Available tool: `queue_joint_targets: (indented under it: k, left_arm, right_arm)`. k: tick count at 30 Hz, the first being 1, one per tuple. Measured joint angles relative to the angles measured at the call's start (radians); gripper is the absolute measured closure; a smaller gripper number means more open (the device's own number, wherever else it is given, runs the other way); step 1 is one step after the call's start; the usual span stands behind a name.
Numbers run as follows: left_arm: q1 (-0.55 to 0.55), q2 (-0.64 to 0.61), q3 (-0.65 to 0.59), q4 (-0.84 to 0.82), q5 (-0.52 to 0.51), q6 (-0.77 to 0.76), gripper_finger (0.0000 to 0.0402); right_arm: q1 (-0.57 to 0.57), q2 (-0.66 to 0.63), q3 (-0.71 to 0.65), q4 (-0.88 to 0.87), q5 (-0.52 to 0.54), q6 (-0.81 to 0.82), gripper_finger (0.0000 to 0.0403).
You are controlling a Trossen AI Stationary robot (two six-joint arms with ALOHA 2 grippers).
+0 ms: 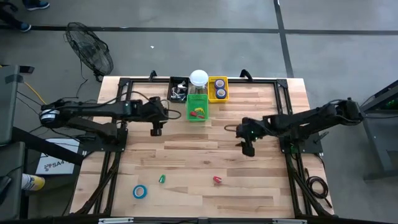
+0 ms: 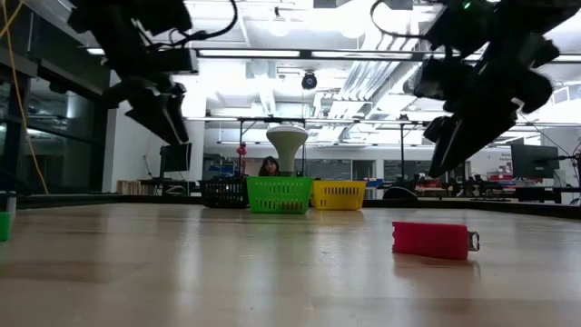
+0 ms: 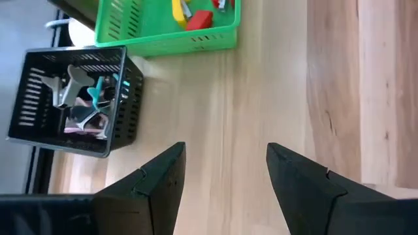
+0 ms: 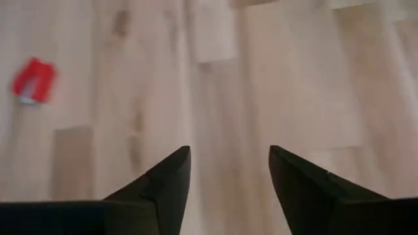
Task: Pick and place Stapler, Stapler remover, tape
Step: Put the red stapler into the green bin
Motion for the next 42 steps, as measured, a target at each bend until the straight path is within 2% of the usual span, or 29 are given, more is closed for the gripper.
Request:
queue_joint_targets:
  k: [5,11,19,21,27,32,38,42]
  left_arm:
    - [-0.001,-0.106,-0.076,0.016,0.008,0.0,0.0192]
    - [-0.008,-0.201,-0.15,0.025,0.036,-0.008,0.0192]
    - [-0.008,-0.283,-0.185,0.004,0.122,-0.005,0.0192]
    - [-0.008,-0.297,-0.185,-0.008,0.135,0.008,0.0192]
    - [-0.008,-0.316,-0.185,-0.015,0.167,0.043,0.0192]
    - [-0.008,-0.319,-0.185,-0.031,0.2,0.046,0.0192]
    - [-0.008,-0.319,-0.185,-0.033,0.225,0.07,0.0192]
    - [-0.008,-0.319,-0.185,-0.032,0.225,0.078,0.0192]
  right_arm:
    - [0.145,0.003,0.0,0.074,0.081,0.137,0.0202]
    - [0.333,0.045,0.0,0.21,0.241,0.252,0.0202]
    - [0.541,0.293,0.004,0.533,0.423,0.384,0.0201]
    - [0.58,0.364,0.033,0.562,0.46,0.411,0.0201]
    - [0.659,0.561,0.174,0.545,0.544,0.456,0.0201]
    - [0.693,0.685,0.297,0.47,0.558,0.542,0.0201]
    - [0.725,0.764,0.429,0.296,0.648,0.676,0.0201]
    - [0.725,0.802,0.482,0.266,0.696,0.735,0.0201]
